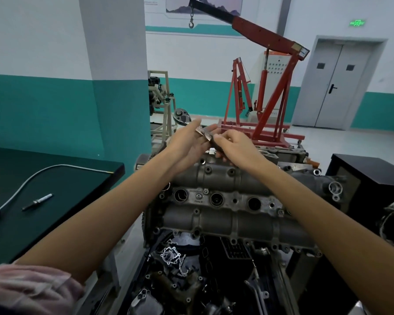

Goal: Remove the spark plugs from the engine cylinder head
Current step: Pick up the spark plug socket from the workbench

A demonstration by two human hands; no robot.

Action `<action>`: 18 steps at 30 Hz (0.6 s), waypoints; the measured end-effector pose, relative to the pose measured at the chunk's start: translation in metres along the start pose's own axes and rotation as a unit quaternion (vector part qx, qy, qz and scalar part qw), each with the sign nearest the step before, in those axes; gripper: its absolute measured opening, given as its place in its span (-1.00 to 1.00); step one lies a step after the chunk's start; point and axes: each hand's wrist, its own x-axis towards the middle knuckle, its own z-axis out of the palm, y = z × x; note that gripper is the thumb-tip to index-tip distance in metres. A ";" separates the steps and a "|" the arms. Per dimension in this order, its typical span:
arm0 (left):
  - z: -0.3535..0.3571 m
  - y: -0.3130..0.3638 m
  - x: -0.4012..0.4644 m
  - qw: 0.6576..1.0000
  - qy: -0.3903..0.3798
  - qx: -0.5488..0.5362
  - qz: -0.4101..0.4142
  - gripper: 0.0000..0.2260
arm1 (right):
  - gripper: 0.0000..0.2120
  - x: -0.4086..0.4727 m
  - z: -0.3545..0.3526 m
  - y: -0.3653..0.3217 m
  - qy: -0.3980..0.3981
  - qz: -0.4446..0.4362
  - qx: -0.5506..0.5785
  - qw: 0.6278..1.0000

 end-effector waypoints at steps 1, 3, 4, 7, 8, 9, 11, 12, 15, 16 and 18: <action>0.002 -0.001 0.002 1.000 0.004 -0.030 0.001 -0.74 | -0.79 0.001 0.001 0.000 0.005 -0.011 -0.008 1.000; 0.002 -0.003 0.006 0.999 0.036 -0.026 0.022 -0.76 | -0.79 0.005 -0.001 0.001 0.028 -0.018 -0.017 0.999; 0.002 -0.004 0.007 0.998 0.059 -0.009 0.031 -0.77 | -0.77 0.007 -0.003 0.003 0.032 -0.021 -0.035 0.999; 0.006 -0.006 0.006 0.993 0.110 0.008 0.034 -0.77 | -0.75 0.008 -0.006 0.009 -0.049 -0.017 -0.068 0.996; 0.008 -0.006 0.006 0.992 0.120 -0.009 0.030 -0.77 | -0.74 0.007 -0.004 0.011 -0.083 -0.017 -0.070 0.994; 0.009 -0.005 0.006 0.991 0.129 -0.029 0.025 -0.77 | -0.75 0.007 -0.001 0.013 -0.100 -0.021 -0.078 0.992; 0.008 -0.002 0.007 0.988 0.150 -0.046 0.012 -0.73 | -0.80 0.008 0.004 0.016 -0.087 -0.052 -0.135 0.986; 0.005 -0.001 0.005 0.987 0.158 -0.020 0.000 -0.72 | -0.80 0.010 0.004 0.017 -0.066 -0.079 -0.191 0.976; 0.004 0.007 -0.008 0.973 0.156 0.149 -0.082 -0.85 | -0.77 0.013 0.002 0.021 -0.017 -0.142 -0.318 0.937; 0.005 0.012 -0.013 0.962 0.146 0.210 -0.099 -0.90 | -0.76 0.013 0.001 0.023 -0.012 -0.143 -0.322 0.936; 0.010 0.026 -0.019 0.935 0.112 0.328 -0.070 -0.84 | -0.76 0.014 -0.001 0.025 -0.018 -0.130 -0.303 0.944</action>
